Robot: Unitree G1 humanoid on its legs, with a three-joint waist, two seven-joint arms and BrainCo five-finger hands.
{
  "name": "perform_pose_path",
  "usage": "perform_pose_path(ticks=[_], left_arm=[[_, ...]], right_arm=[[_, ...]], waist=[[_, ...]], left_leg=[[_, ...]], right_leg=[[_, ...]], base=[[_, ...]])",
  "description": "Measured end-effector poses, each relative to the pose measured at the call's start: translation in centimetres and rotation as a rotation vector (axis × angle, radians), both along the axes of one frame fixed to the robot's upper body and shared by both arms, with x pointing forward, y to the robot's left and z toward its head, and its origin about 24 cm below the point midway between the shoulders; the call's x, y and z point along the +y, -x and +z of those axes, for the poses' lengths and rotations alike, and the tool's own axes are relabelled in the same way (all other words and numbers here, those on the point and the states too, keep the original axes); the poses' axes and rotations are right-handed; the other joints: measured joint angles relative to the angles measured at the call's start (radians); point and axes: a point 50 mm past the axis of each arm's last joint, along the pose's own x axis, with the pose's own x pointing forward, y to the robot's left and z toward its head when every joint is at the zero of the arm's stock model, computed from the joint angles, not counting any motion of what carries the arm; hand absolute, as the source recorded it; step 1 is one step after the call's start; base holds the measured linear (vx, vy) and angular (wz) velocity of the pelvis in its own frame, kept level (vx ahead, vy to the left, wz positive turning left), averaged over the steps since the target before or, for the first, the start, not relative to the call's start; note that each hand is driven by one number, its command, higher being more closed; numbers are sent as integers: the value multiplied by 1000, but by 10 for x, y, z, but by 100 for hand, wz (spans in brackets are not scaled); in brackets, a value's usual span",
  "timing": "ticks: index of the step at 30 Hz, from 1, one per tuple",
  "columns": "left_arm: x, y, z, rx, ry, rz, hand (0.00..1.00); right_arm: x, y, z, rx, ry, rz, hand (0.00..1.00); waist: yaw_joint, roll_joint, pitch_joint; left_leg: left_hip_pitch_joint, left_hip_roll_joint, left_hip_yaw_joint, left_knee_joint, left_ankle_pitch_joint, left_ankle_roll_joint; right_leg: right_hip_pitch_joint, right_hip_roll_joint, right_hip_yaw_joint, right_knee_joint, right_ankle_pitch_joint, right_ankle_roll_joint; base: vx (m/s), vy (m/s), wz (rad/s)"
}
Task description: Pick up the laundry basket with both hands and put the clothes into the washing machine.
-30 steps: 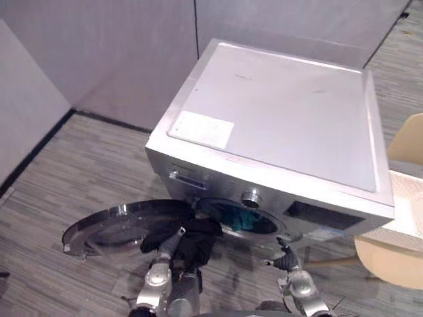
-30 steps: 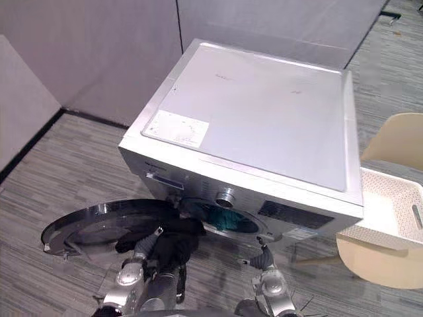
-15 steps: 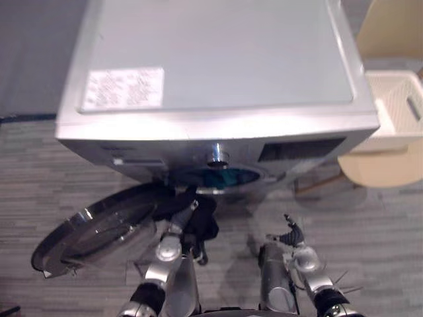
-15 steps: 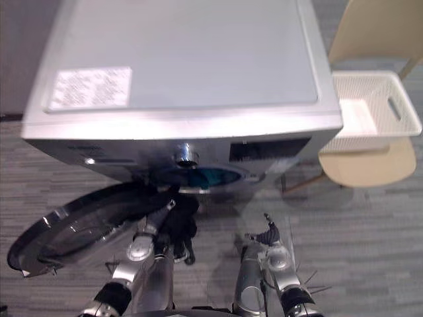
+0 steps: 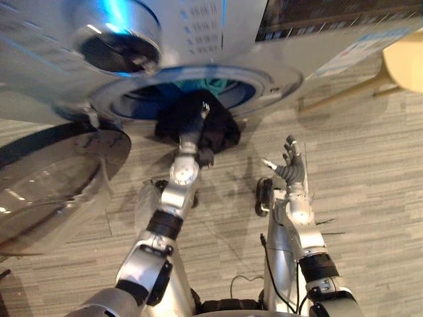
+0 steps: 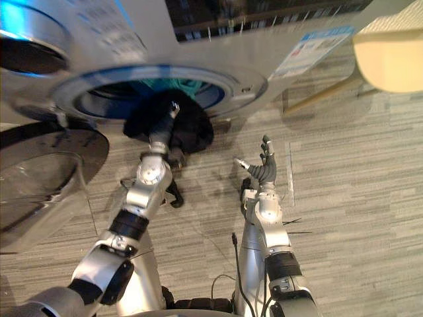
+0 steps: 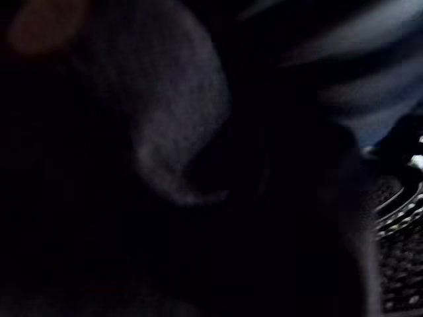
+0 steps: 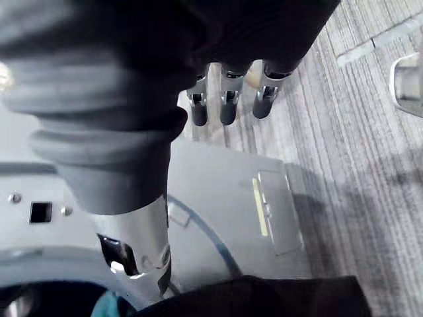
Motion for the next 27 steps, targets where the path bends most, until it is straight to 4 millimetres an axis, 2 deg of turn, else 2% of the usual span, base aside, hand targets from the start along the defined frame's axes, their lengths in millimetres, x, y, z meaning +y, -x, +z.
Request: perform_pose_path(ticks=[1, 2, 4, 6, 8, 9, 10, 11, 15, 22, 23, 27], left_arm=[[6, -3, 25, -67, 1, 20, 100], [10, -4, 38, -103, 1, 34, 100], [15, -2, 91, -250, -16, 74, 100], [14, 3, 122, -337, -24, 95, 100], [12, 13, 162, -454, -69, 159, 100], [12, 22, 184, -533, -109, 207, 100], [11, 26, 193, -566, -127, 229, 100], [11, 36, 212, -643, -173, 287, 100], [21, 56, 254, -767, -188, 461, 100], [36, 90, 296, -897, -24, 602, 100], [37, 94, 299, -914, -3, 613, 0], [37, 92, 299, -909, -18, 605, 0]], right_arm=[[0, 1, 6, -36, -17, -1, 0], [0, 2, 10, -55, -29, 0, 0], [-2, 5, 21, -122, -54, -10, 0], [-4, 8, 25, -150, -63, -17, 0], [-6, 12, 29, -182, -71, -30, 0], [-5, 13, 32, -201, -70, -27, 0], [-5, 14, 33, -210, -71, -28, 0], [-5, 15, 35, -227, -72, -27, 0], [-3, 18, 40, -258, -66, 4, 0], [-3, 21, 44, -285, -80, 9, 0], [-3, 22, 44, -288, -80, 8, 0], [-3, 23, 46, -294, -80, 8, 0]], waist=[[-4, -2, 4], [-7, -2, 4], [-11, -16, 12], [-12, -17, 13], [-18, -20, 14], [-26, -29, 19], [-31, -32, 20], [-33, -36, 21], [-40, -51, 25], [-56, -53, 25], [-56, -53, 25], [-57, -53, 25]], left_leg=[[-38, -1, -12, 26, 0, 1], [-59, -1, -22, 39, -1, 2], [-116, -2, -40, 71, -1, 2], [-147, -6, -52, 85, -1, 2], [-183, -9, -66, 103, 0, 3], [-194, -18, -69, 107, 1, 5], [-200, -22, -71, 109, 2, 8], [-215, -21, -75, 117, 3, 9], [-244, -20, -82, 131, 2, 9], [-277, -23, -87, 134, 3, 9], [-281, -23, -89, 134, 3, 9], [-296, -26, -99, 135, 7, 9]], right_leg=[[-32, -1, 1, 30, -10, 3], [-47, -1, -1, 45, -14, 2], [-94, -3, -5, 84, -24, -3], [-115, -3, -11, 100, -29, -3], [-136, -6, -20, 117, -38, -3], [-146, -12, -19, 126, -41, -4], [-152, -16, -19, 131, -43, -5], [-163, -16, -21, 139, -44, -6], [-187, -16, -25, 151, -45, -7], [-213, -19, -28, 154, -45, -7], [-216, -19, -30, 155, -45, -7], [-223, -19, -39, 158, -45, -7]], base=[[-20, -60, 1], [-16, -73, 10], [-4, -51, 8], [1, -31, 8], [18, -32, 11], [25, -23, 12], [31, -22, 9], [35, -24, 3], [37, -32, -1], [0, 0, 0], [0, 0, 0], [17, -17, 0]])
